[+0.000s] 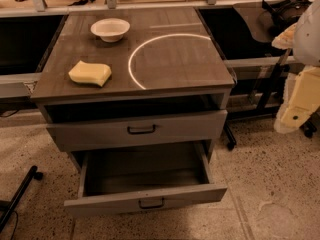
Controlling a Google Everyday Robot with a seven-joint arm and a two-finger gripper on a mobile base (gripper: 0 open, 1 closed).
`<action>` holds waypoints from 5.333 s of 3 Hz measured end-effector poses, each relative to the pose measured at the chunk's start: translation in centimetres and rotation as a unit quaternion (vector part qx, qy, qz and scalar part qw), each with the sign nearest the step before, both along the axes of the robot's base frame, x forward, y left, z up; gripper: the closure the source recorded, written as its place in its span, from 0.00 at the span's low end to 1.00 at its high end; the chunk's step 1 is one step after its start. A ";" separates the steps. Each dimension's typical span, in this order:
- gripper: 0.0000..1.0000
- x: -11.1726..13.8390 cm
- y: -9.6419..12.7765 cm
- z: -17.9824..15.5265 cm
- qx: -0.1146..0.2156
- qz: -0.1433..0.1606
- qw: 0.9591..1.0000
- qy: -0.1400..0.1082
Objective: Close middle drawer
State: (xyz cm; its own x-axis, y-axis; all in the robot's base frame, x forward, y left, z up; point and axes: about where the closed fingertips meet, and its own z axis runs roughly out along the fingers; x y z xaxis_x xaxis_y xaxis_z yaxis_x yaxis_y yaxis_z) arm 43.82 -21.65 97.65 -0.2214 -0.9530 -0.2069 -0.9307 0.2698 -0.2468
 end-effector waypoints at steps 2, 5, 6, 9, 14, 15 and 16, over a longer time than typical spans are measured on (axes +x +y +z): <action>0.00 -0.3 1.2 -3.2 0.009 0.016 1.000 0.024; 0.00 -2.3 4.7 -13.7 0.065 0.058 0.992 0.090; 0.00 -3.0 5.6 -15.6 0.078 0.078 0.989 0.102; 0.00 -6.5 9.9 -26.7 0.130 0.110 0.974 0.152; 0.00 -6.8 11.6 -39.3 0.138 0.151 0.963 0.174; 0.26 -5.9 10.1 -42.8 0.154 0.127 0.965 0.169; 0.49 -4.8 9.0 -45.1 0.165 0.103 0.967 0.165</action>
Offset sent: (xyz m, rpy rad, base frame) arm -0.0103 0.0341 -0.1029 0.0571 0.1729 0.1007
